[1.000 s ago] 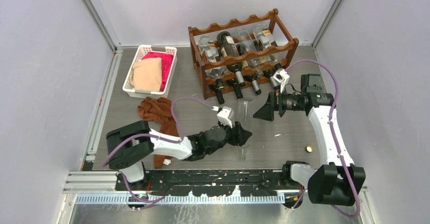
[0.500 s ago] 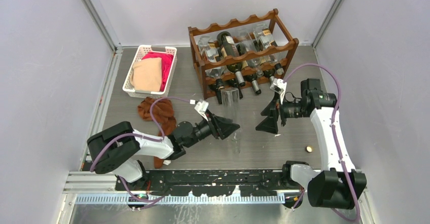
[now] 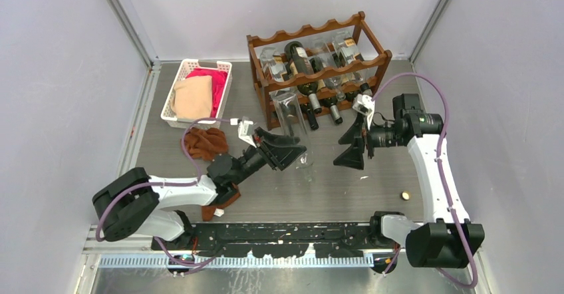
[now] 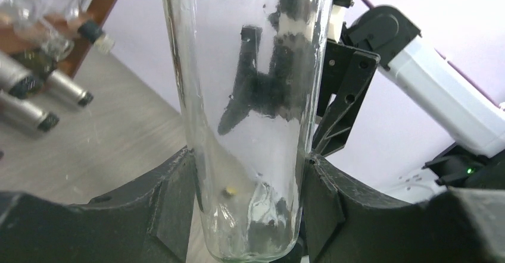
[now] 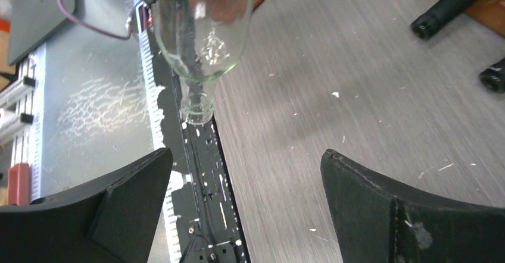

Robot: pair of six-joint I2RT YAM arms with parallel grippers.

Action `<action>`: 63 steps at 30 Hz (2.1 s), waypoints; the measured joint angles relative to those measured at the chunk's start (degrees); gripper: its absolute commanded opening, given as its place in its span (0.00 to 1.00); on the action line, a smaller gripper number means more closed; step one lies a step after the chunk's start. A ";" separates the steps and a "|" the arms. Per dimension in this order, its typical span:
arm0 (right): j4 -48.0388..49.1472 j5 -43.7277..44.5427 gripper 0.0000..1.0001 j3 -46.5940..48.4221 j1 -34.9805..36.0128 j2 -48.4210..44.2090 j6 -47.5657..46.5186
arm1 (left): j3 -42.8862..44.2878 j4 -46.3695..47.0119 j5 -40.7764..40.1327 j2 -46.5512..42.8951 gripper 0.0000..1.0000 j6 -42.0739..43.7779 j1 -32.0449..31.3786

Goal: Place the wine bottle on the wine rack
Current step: Pick up the wine bottle from the corner of the board.

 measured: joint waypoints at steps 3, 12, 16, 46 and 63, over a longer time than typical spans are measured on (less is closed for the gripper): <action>6.49 -0.09 1.00 2.49 2.91 -1.40 10.10 | 2.32 0.04 -0.22 -0.85 0.00 1.70 0.20; 22.67 -0.48 1.00 7.78 15.10 -1.27 36.00 | 11.78 0.59 -0.20 -2.49 0.00 4.55 1.03; 29.16 -0.46 1.00 10.23 18.64 0.09 45.64 | 15.15 1.07 0.11 -2.49 0.00 4.57 1.11; 52.52 -4.96 0.01 14.47 25.49 3.67 75.76 | 18.93 1.86 2.93 -2.56 0.44 -1.05 2.25; 48.76 -4.26 0.01 13.79 25.77 4.61 72.02 | 12.52 3.65 -5.84 -8.68 0.86 -1.25 5.68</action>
